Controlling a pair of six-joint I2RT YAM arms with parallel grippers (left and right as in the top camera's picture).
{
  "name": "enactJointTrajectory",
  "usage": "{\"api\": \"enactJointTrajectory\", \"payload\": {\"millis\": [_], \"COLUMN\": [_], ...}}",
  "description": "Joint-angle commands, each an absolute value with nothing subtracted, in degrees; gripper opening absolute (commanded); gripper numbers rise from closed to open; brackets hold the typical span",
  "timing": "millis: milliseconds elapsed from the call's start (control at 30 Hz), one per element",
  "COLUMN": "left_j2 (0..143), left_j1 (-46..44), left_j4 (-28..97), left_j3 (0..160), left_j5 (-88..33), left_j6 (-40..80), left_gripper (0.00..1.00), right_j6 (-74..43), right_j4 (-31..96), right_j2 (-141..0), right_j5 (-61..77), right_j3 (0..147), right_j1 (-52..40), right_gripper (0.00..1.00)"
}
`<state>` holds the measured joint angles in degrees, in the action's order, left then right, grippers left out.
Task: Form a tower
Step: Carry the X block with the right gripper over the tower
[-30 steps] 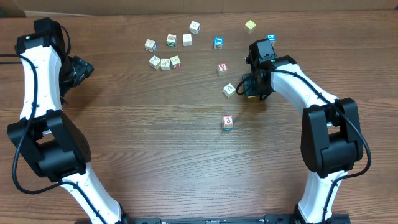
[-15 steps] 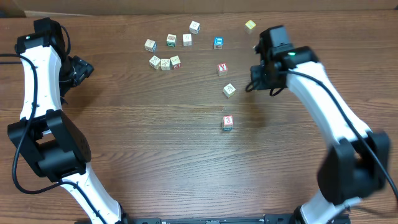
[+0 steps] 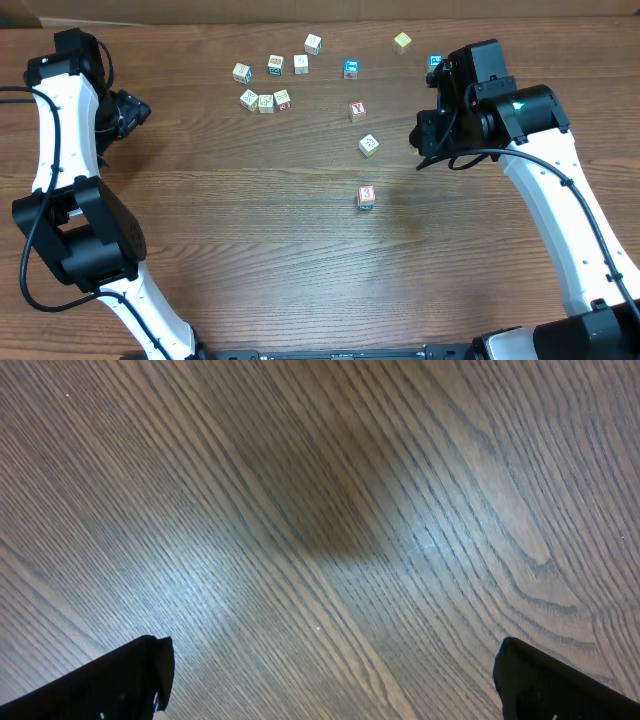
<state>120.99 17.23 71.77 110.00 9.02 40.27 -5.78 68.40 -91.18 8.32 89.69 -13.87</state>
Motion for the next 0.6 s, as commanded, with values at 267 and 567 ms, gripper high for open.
{"api": "enactJointTrajectory", "payload": {"millis": [267, 567], "left_j2": [121.16, 121.16], "left_j1": [16.88, 16.88], "left_j4": [71.72, 71.70], "left_j3": [110.76, 110.76], "left_j5": [9.15, 9.15], "left_j6": [39.81, 39.81], "left_gripper": [1.00, 1.00], "right_j6": [-6.28, -9.45], "right_j4": [69.63, 70.91], "right_j2": [-90.72, -90.72], "right_j5": [13.63, 12.49], "right_j3": [90.06, 90.06], "right_j1": [-13.80, -16.71], "right_gripper": [0.13, 0.08]}}
